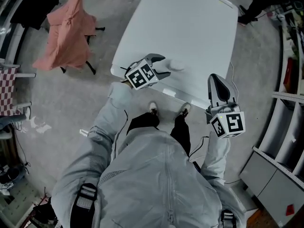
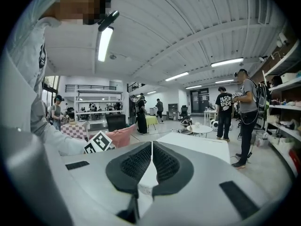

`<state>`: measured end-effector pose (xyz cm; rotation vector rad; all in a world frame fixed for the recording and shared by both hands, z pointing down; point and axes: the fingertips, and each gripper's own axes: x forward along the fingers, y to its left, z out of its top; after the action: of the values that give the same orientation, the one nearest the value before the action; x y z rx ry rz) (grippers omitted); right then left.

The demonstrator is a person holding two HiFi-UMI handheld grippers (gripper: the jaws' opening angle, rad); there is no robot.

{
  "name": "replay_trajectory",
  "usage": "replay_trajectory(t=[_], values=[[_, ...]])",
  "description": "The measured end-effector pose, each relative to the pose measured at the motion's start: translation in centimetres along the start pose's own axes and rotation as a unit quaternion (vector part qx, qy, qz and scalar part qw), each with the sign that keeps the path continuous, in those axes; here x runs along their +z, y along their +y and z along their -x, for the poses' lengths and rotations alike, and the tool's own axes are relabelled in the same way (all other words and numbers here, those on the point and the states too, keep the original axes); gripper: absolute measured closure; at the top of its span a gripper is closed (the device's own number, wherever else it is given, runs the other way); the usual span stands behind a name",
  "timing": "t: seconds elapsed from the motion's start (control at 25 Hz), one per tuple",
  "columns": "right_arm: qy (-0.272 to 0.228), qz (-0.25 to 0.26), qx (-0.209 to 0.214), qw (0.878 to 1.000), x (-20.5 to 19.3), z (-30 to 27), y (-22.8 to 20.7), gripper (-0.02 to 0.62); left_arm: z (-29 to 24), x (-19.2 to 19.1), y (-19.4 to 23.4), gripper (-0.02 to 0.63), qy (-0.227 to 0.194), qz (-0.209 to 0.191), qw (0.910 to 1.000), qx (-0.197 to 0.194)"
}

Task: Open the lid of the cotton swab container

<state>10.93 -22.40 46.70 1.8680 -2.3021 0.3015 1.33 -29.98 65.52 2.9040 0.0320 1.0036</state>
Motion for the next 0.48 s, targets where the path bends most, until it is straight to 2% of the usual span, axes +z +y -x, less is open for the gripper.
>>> replay_trajectory(t=[0.28,0.48], values=[[0.013,-0.014,-0.004,1.000,-2.9,-1.0,-0.5,0.560,-4.6,-1.9,0.8,0.330,0.024,-0.006,0.9994,-0.024],[0.018,-0.019,-0.009,1.000,-3.7,-1.3,-1.1,0.560,-6.1,-2.2,0.6,0.328,0.046,-0.032,0.9977,-0.038]])
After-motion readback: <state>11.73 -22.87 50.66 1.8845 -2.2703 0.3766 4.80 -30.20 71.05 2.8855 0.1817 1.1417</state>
